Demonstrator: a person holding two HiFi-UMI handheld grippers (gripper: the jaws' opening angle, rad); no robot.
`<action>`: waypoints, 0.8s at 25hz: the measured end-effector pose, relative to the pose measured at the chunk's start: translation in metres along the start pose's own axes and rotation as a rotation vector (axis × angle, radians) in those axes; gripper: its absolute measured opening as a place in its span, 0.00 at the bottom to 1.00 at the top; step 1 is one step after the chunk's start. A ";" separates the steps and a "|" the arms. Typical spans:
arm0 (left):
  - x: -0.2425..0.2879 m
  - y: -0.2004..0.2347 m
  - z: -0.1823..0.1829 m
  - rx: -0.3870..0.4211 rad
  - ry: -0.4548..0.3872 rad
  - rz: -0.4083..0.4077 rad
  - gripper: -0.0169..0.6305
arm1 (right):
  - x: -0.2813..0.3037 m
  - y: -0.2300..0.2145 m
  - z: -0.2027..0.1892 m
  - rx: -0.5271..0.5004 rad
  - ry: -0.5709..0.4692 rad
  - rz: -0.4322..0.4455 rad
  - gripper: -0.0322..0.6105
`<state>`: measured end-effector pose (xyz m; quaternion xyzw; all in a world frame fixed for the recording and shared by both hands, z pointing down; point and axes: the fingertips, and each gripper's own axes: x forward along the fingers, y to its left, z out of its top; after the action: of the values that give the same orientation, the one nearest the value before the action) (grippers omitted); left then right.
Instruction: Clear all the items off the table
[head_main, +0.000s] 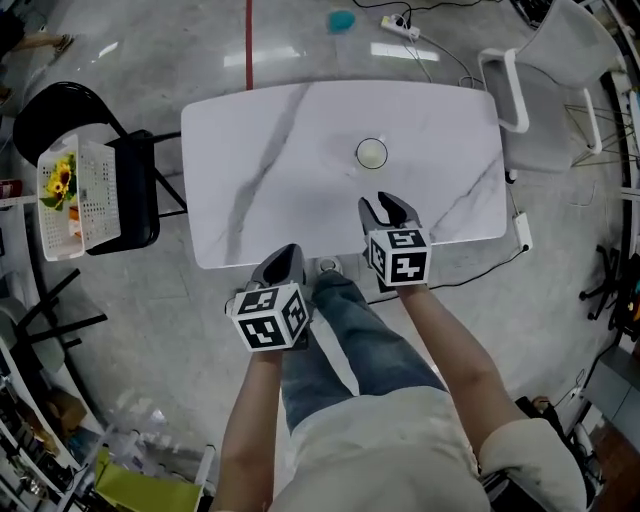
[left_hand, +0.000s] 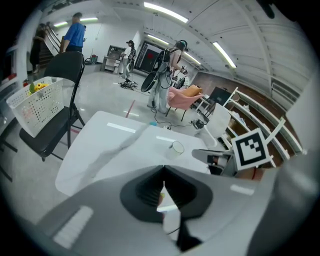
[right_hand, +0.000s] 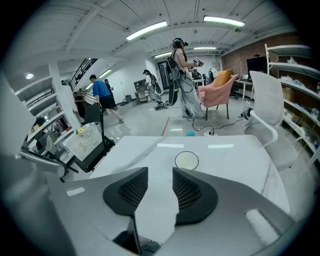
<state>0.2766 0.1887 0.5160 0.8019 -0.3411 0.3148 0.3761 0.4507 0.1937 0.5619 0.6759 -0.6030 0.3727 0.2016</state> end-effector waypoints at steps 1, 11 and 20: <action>0.005 0.002 -0.003 -0.003 0.005 0.001 0.04 | 0.007 -0.004 -0.004 -0.003 0.005 -0.009 0.29; 0.044 0.024 -0.023 -0.026 0.055 -0.006 0.04 | 0.076 -0.038 -0.029 0.033 0.015 -0.102 0.50; 0.081 0.043 -0.041 -0.044 0.084 -0.014 0.04 | 0.128 -0.067 -0.040 0.080 0.004 -0.174 0.61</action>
<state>0.2788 0.1769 0.6156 0.7820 -0.3263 0.3377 0.4100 0.5045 0.1503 0.6947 0.7326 -0.5261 0.3787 0.2075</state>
